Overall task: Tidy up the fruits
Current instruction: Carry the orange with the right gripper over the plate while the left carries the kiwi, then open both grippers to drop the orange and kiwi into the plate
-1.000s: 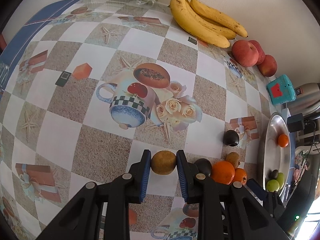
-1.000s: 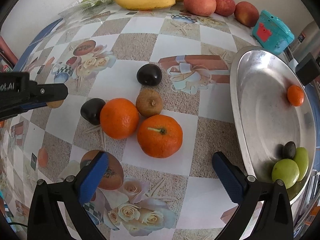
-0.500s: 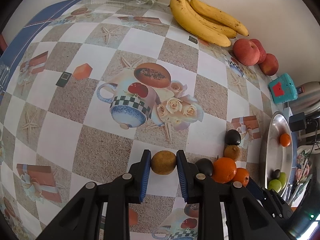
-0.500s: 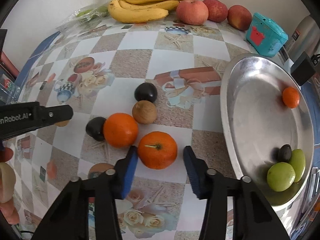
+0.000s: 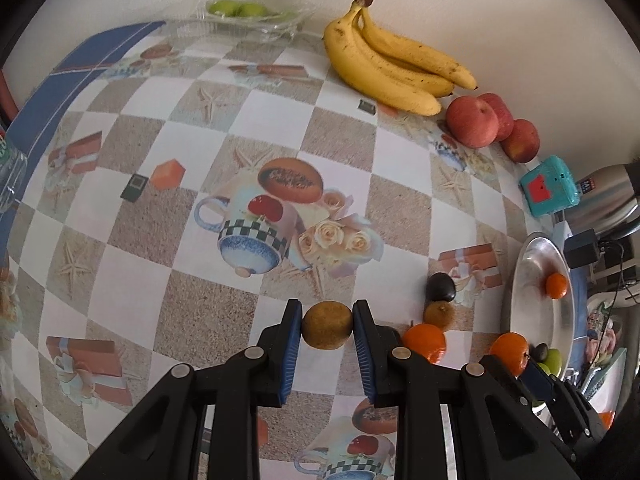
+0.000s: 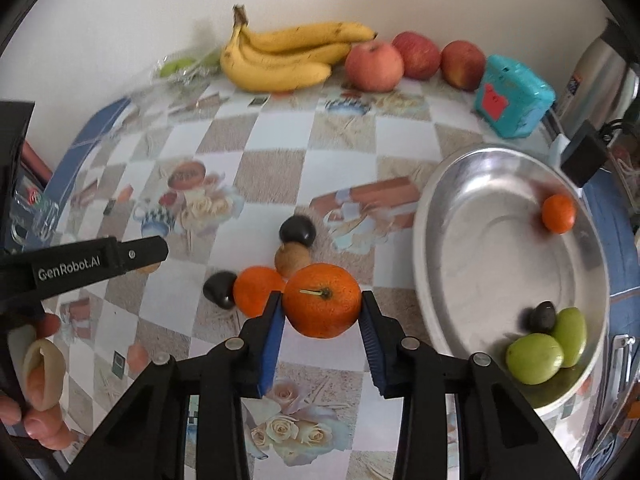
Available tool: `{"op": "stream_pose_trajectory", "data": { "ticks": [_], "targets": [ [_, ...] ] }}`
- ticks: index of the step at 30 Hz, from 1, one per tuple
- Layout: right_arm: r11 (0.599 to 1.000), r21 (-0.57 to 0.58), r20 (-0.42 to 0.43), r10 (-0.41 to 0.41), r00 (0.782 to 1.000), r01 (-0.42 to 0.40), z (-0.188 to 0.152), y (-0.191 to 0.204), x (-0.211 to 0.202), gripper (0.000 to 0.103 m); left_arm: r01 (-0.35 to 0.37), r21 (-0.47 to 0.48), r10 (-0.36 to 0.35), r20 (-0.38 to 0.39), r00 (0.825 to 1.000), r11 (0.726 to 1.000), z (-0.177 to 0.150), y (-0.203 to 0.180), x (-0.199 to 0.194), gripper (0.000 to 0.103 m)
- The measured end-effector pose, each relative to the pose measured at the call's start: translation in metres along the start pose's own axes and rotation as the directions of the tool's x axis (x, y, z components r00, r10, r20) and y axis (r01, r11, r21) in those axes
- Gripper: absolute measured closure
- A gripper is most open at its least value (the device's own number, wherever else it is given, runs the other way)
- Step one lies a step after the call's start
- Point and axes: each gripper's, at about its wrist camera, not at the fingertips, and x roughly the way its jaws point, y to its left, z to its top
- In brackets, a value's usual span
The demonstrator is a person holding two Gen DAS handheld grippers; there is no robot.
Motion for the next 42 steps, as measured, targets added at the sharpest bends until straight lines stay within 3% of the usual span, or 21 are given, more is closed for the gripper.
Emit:
{"op": "stream_pose_trajectory", "data": {
  "ticks": [7, 24, 42],
  "targets": [
    [0.999, 0.037, 0.002, -0.030, 1.000, 0.030, 0.002, -0.014, -0.004, 0.064, -0.006, 0.019, 0.005, 0.025, 1.000, 1.000, -0.001, -0.014, -0.007, 0.075],
    [0.961, 0.237, 0.000, -0.147, 0.989, 0.143, -0.001, -0.101, -0.020, 0.064, 0.008, 0.260, -0.015, 0.025, 1.000, 0.966, -0.036, -0.110, -0.003, 0.075],
    [0.924, 0.330, -0.040, -0.194, 0.980, 0.196, -0.010, -0.149, -0.022, 0.064, 0.126, 0.325, -0.136, 0.007, 0.991, 0.937, -0.028, -0.189, 0.019, 0.075]
  ]
}}
